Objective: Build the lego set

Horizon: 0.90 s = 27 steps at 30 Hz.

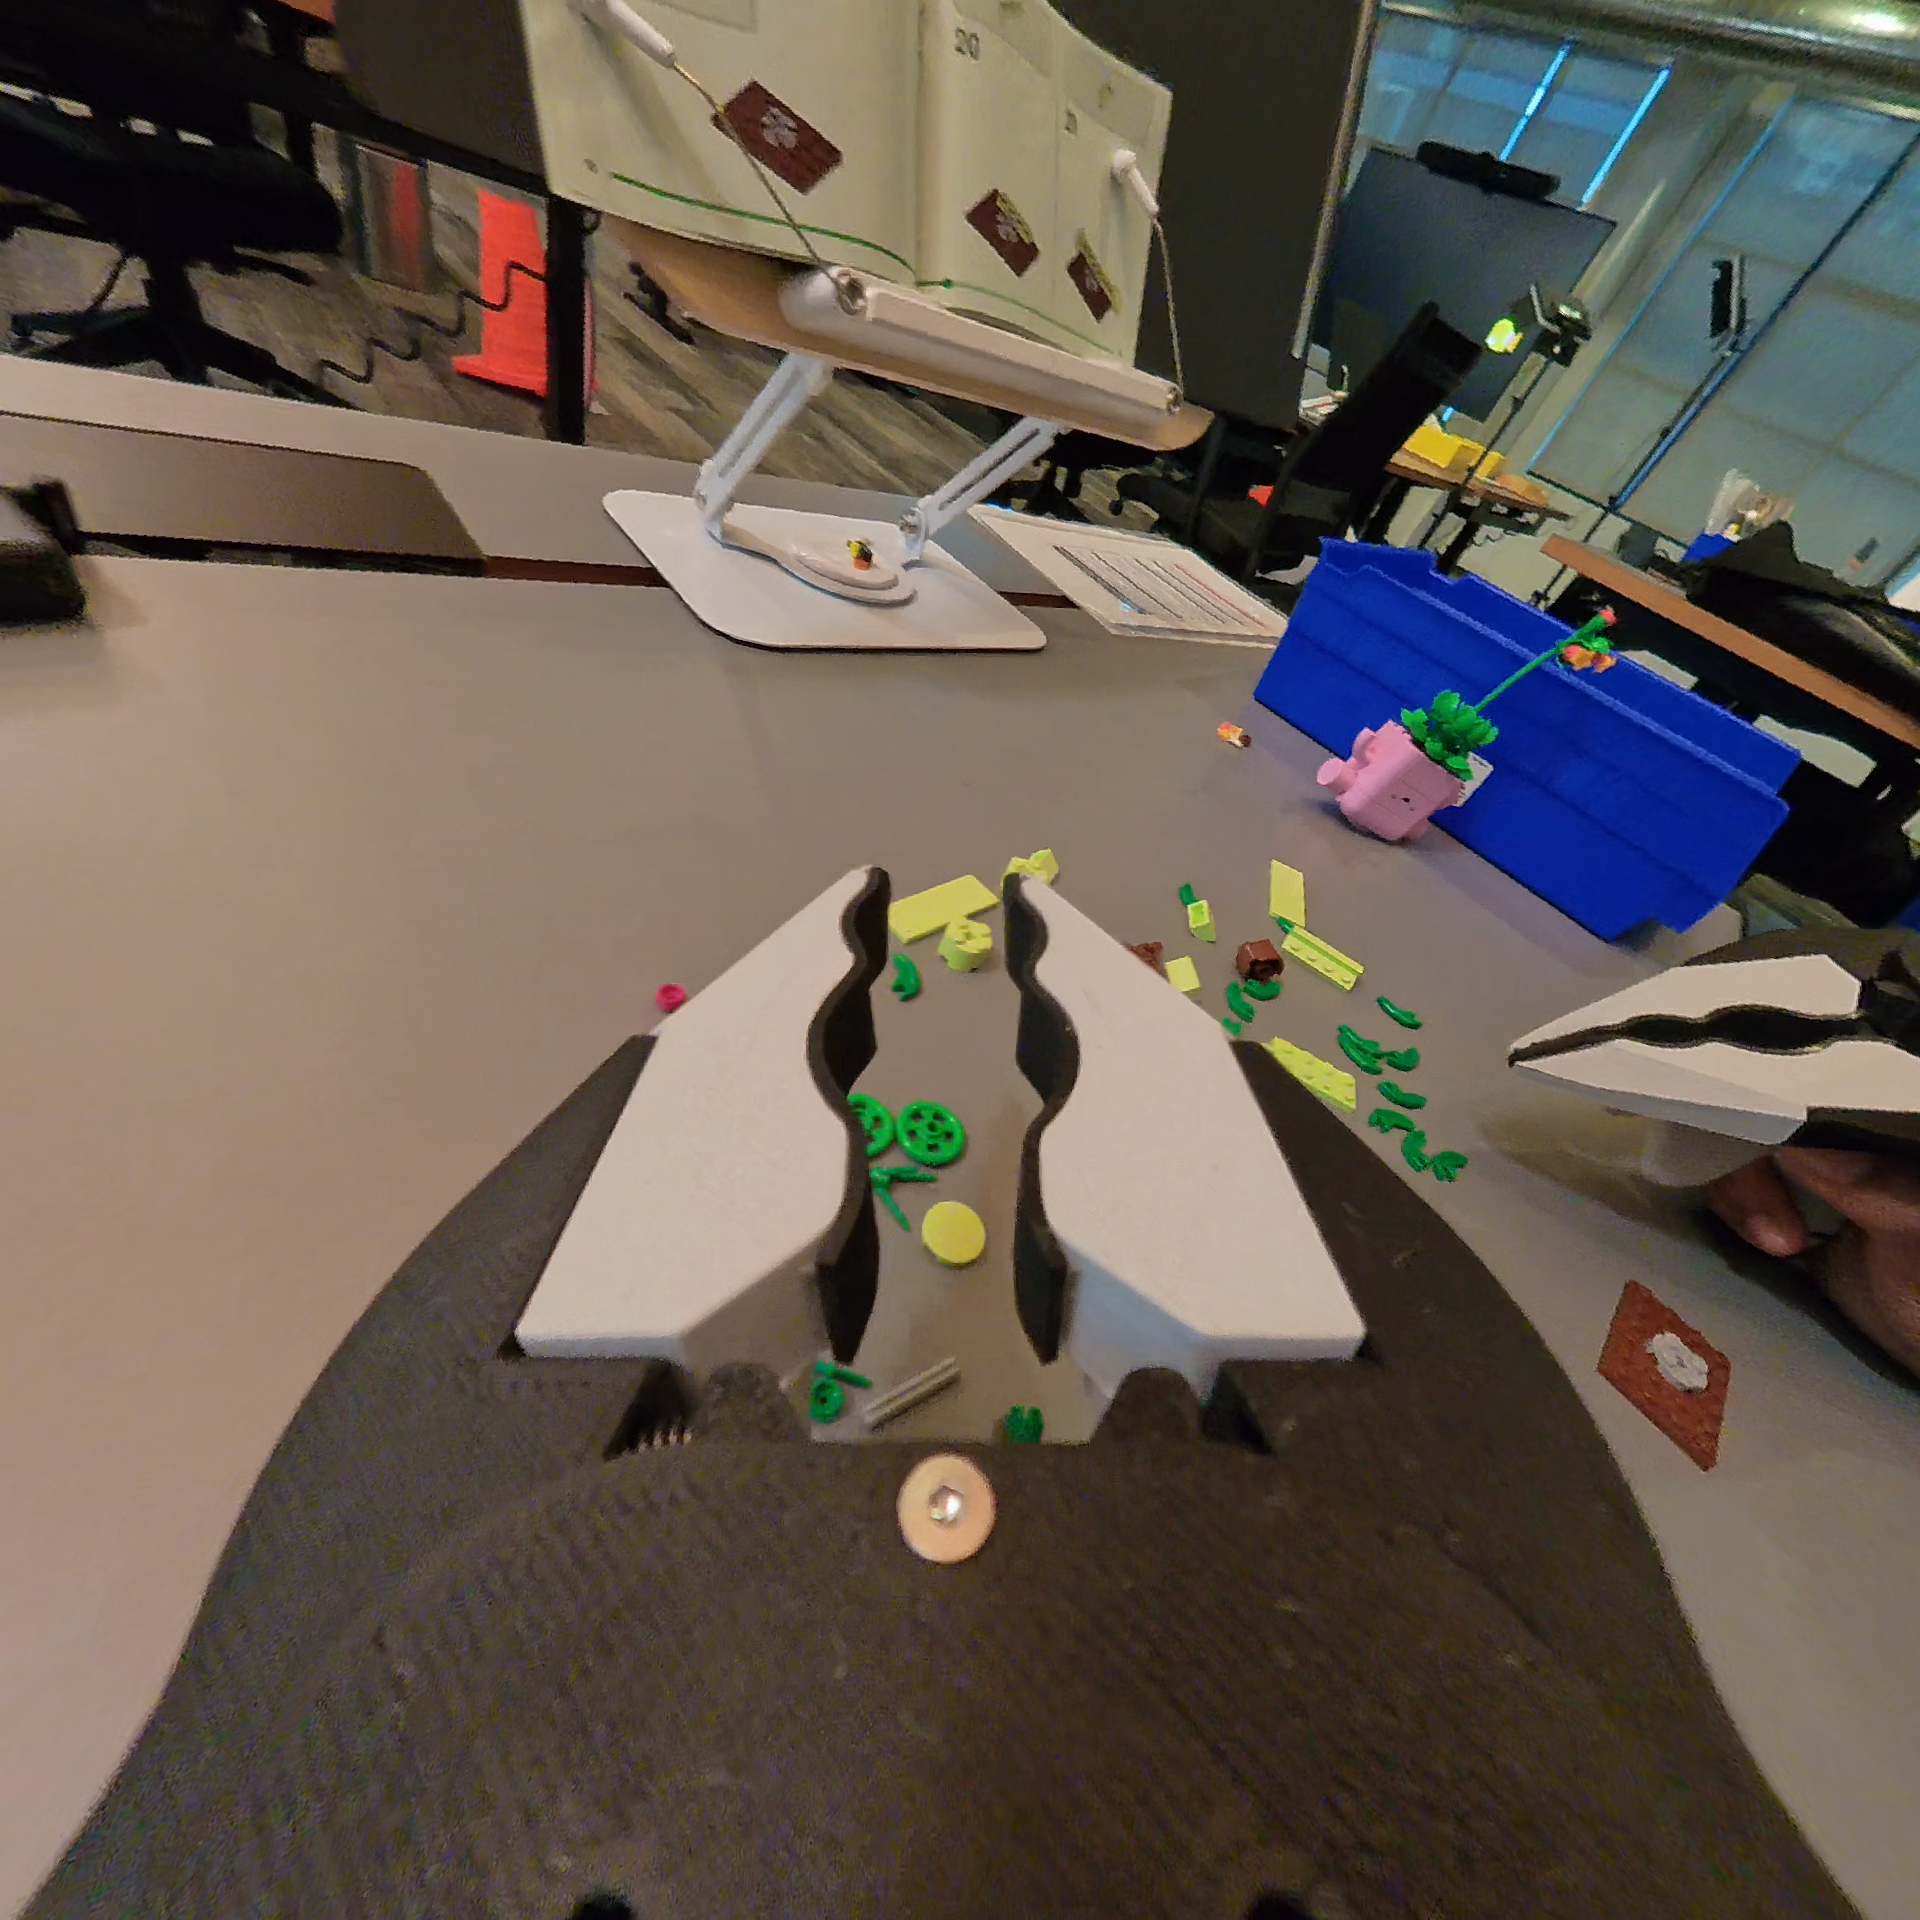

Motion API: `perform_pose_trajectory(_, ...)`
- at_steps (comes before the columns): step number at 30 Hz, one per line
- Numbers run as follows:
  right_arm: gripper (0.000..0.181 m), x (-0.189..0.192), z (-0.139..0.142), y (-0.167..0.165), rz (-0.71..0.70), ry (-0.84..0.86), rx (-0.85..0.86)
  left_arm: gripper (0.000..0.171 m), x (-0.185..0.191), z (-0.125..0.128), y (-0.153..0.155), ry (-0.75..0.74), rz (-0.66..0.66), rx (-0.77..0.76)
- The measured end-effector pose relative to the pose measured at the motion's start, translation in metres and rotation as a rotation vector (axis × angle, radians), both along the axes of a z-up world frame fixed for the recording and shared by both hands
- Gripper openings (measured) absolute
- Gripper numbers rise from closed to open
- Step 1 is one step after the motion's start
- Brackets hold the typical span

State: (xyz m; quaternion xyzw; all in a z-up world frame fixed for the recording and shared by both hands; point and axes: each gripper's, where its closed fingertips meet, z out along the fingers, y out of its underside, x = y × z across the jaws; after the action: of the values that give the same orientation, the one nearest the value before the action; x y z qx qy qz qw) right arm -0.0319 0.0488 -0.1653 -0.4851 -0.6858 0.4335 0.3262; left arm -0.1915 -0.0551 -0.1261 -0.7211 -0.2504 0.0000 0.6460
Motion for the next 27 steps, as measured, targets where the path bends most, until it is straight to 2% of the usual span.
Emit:
perform_pose_trajectory(2, 0.000, 0.000, 0.000, 0.000, 0.000, 0.000, 0.001, 0.000, -0.005, -0.001, -0.008, -0.006, 0.023, -0.028)
perform_pose_trajectory(7, 0.000, 0.000, 0.000, 0.000, -0.001, -0.003, 0.001, 0.000, -0.020, -0.005, -0.028, 0.050, 0.102, -0.128)
perform_pose_trajectory(11, 0.000, 0.000, -0.001, 0.000, -0.002, -0.004, 0.004, 0.000, -0.030, -0.017, -0.039, 0.098, 0.127, -0.249)
perform_pose_trajectory(14, 0.000, 0.000, -0.001, 0.000, -0.006, -0.002, 0.008, 0.000, -0.047, -0.025, -0.059, 0.122, 0.215, -0.329)
perform_pose_trajectory(17, 0.000, 0.000, -0.001, 0.000, -0.006, -0.003, 0.010, 0.000, -0.052, -0.023, -0.068, 0.085, 0.231, -0.296)
perform_pose_trajectory(20, 0.000, 0.000, -0.001, 0.000, -0.006, -0.001, 0.012, 0.003, -0.047, -0.018, -0.064, 0.050, 0.183, -0.226)
perform_pose_trajectory(27, 0.000, 0.000, 0.000, 0.000, -0.004, 0.003, 0.015, 0.004, -0.049, -0.025, -0.065, 0.053, 0.186, -0.273)
